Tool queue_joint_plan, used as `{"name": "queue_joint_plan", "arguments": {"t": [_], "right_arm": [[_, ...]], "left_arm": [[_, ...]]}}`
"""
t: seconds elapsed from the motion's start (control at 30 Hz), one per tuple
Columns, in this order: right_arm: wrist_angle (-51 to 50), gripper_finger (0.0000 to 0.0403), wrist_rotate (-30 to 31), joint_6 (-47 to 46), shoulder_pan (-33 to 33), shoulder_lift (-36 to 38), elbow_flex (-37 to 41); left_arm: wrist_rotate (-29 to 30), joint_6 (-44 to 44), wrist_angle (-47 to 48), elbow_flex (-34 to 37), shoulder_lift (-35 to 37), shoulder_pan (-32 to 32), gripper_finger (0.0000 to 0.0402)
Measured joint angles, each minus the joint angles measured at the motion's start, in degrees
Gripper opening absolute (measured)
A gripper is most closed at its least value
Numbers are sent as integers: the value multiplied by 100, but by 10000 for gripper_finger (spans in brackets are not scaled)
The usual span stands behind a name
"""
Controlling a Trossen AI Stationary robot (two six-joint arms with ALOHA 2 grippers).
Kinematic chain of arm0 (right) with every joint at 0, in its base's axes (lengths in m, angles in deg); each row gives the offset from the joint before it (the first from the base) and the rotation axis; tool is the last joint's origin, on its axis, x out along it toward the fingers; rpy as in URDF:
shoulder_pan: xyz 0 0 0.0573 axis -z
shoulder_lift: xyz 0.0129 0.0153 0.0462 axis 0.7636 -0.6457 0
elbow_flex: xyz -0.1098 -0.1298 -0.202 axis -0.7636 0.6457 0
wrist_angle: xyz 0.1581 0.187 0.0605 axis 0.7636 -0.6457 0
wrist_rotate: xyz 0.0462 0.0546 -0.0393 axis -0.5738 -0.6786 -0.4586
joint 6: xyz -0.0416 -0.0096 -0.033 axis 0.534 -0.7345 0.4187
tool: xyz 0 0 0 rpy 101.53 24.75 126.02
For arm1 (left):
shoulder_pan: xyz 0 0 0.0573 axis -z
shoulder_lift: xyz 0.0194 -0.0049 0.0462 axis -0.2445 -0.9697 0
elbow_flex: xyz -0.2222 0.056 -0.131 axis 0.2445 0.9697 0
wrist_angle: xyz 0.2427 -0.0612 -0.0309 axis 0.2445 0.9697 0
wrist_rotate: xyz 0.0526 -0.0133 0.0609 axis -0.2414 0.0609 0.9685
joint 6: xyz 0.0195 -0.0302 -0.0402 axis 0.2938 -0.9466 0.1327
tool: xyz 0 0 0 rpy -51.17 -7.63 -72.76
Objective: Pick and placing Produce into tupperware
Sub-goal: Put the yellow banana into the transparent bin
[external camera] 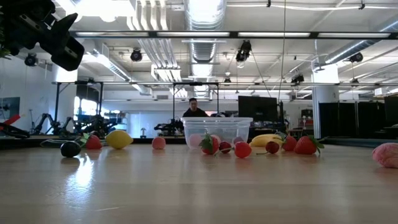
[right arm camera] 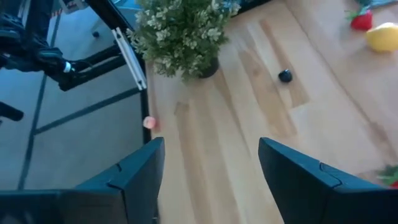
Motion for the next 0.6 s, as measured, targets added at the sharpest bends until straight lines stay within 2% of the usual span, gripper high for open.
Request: {"name": "queue_joint_plan", "arguments": {"t": [0.27,0.6], "right_arm": [[228,252,-28,-420,-35,-8,2],[1546,249,-188,-400,-35,-8,0]], "left_arm": [[-2,1,0,0,-2,0,155],[-7,-1,2,0,-2,0,155]]}}
